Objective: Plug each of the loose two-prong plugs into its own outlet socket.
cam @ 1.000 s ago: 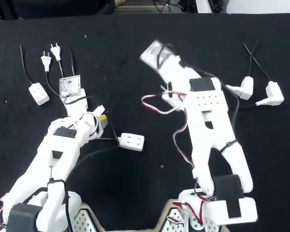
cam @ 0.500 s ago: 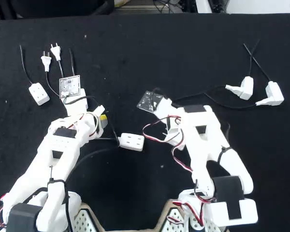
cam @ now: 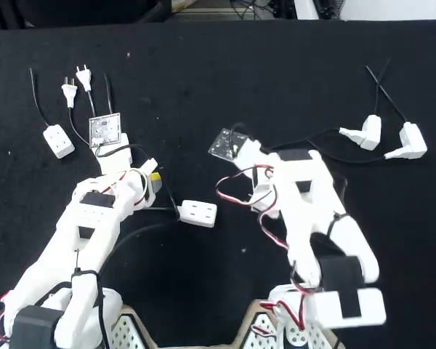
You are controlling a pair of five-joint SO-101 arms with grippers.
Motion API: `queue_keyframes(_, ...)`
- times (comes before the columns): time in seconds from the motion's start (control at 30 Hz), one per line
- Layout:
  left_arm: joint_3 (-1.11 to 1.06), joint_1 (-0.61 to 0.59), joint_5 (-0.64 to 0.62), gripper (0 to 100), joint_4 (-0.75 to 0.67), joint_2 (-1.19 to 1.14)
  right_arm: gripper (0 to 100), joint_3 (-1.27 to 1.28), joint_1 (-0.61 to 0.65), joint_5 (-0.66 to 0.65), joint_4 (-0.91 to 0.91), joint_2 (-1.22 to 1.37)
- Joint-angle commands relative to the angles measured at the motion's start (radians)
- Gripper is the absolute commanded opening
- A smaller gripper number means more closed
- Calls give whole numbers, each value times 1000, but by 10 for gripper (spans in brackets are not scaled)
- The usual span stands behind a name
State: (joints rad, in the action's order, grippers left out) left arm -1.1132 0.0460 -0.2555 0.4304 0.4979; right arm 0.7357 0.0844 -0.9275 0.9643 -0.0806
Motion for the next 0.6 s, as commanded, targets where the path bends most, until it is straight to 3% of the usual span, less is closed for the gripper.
queue_keyframes(0.0,35,-8,-8,220,-17,21,142,-50,-6,-11,-20,39)
queue_keyframes(0.57,36,-10,-8,220,-17,21,139,-42,72,-12,97,41)
